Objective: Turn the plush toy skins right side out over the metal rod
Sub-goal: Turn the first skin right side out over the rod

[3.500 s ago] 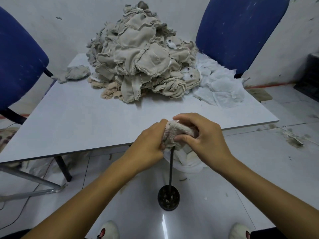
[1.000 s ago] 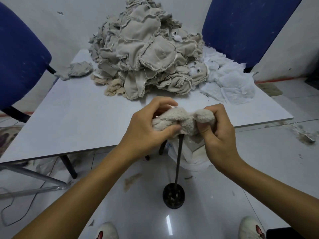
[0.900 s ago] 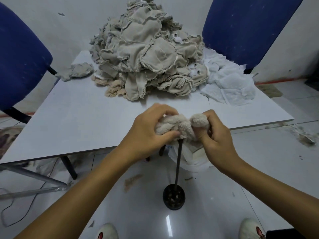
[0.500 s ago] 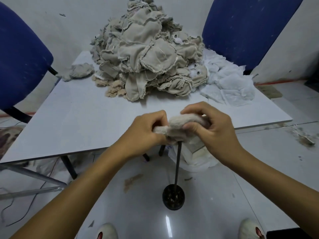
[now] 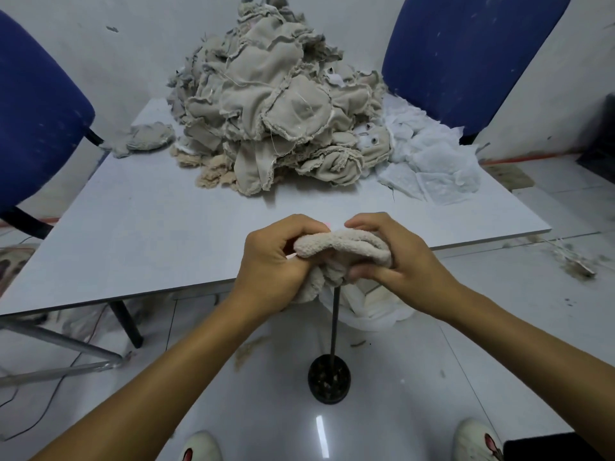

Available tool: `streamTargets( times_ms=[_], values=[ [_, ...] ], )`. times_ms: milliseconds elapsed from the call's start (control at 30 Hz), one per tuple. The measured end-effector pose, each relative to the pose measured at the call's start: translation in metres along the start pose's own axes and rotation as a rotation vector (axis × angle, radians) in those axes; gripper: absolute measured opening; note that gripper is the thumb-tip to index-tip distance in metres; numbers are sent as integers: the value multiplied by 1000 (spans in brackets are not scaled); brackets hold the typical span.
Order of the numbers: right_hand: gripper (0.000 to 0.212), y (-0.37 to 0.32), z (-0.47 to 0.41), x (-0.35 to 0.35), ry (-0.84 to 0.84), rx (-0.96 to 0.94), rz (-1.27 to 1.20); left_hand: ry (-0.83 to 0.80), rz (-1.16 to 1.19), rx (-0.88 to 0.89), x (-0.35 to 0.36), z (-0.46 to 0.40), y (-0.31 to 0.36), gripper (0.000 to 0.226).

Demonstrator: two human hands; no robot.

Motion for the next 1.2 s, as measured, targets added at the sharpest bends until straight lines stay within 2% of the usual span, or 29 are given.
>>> streamTargets(
  times_ms=[67,133,200,300,433,600,667,800,867,967,1033,1100,1167,1200],
  values=[
    [48,0,-1,-2,137,37,-77,-1,37,-45,-2,0,-2,19],
    [43,-2,0,-1,202,51,-96,-96,-63,-167,-1,3,-11,18],
    [39,-5,2,6,137,54,-27,-237,-234,-268,3,8,-20,23],
    [28,0,5,18,38,120,-7,-318,-379,-196,9,12,-22,20],
    [28,4,6,16,71,149,-101,-311,-216,-168,10,8,-17,24],
    [18,-3,5,7,268,88,-180,-33,-165,82,7,5,-2,11],
    [17,-6,3,8,241,77,-141,-86,-172,40,7,6,-6,6],
    [25,2,3,19,13,190,-45,-283,-227,-219,9,7,-22,17],
    [25,6,2,19,-23,200,-37,-317,-232,-263,9,6,-26,20],
    [24,7,4,17,-5,175,-38,-302,-146,-217,9,5,-22,11],
    [25,6,5,16,72,172,-85,-184,-109,-90,8,3,-13,25],
    [21,7,5,13,132,168,-109,-111,-172,33,9,0,-5,27],
    [20,9,5,15,84,174,-70,-164,-279,48,13,-1,-6,21],
    [19,11,6,18,28,192,-44,-229,-314,-11,14,-1,-10,19]
  ],
)
Point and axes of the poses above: each hand's wrist, its own z-axis away from the middle knuckle, its own x-axis out of the palm, y = z × x, the point moved 3 cm from there along -z, towards the middle knuckle, and after that the axes turned 10 degrees about z, right-handed, at the moved point
